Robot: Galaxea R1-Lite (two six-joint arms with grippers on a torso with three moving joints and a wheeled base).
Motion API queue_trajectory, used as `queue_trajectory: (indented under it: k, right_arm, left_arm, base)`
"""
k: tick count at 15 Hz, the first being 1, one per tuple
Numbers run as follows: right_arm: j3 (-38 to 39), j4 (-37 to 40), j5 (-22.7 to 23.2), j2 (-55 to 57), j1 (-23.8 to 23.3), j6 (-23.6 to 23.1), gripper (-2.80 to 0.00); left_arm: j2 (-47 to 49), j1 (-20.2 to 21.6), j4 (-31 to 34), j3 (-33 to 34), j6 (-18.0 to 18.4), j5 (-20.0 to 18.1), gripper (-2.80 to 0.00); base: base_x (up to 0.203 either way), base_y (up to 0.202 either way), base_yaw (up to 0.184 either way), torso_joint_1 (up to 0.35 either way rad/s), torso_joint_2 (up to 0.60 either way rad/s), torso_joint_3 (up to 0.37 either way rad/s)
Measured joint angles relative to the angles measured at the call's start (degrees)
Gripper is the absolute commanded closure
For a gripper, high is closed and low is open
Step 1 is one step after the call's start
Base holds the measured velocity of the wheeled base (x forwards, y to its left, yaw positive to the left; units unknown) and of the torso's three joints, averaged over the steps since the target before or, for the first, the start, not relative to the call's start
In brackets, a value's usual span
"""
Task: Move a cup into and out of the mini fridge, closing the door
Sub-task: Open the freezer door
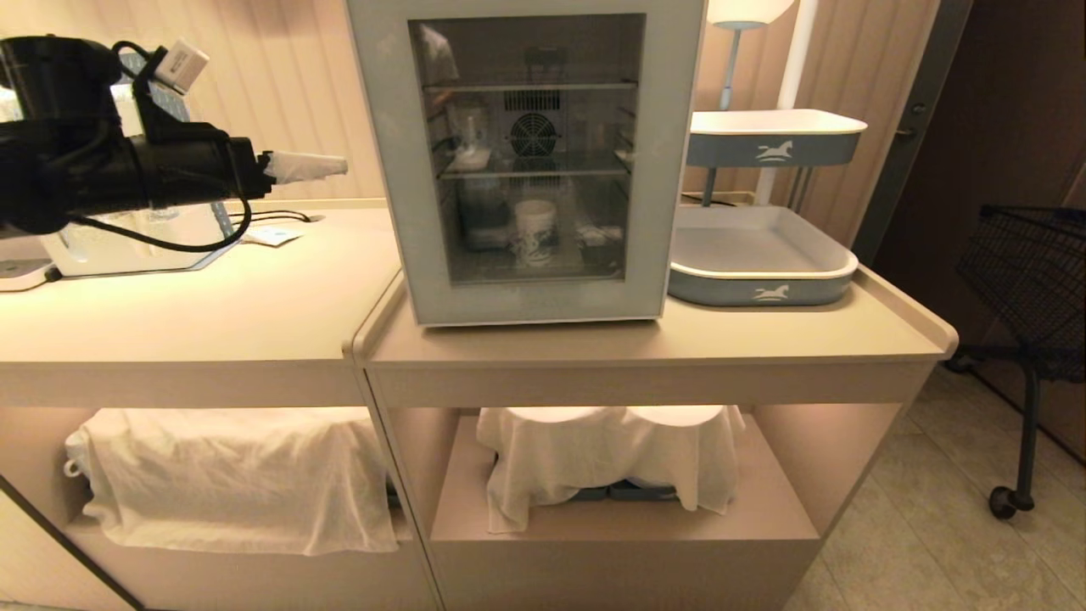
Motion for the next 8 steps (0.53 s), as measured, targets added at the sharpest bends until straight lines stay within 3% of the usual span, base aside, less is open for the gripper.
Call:
queue_trajectory:
  k: [8]
  right_arm:
    - [0.0,0.0,0.0,0.0,0.0,0.0,0.0]
  left_arm:
    - [4.95,-3.19,-0.23,-5.23,-1.1,1.25,-2.8]
  base:
    - [0.0,0.0,0.0,0.0,0.0,0.0]
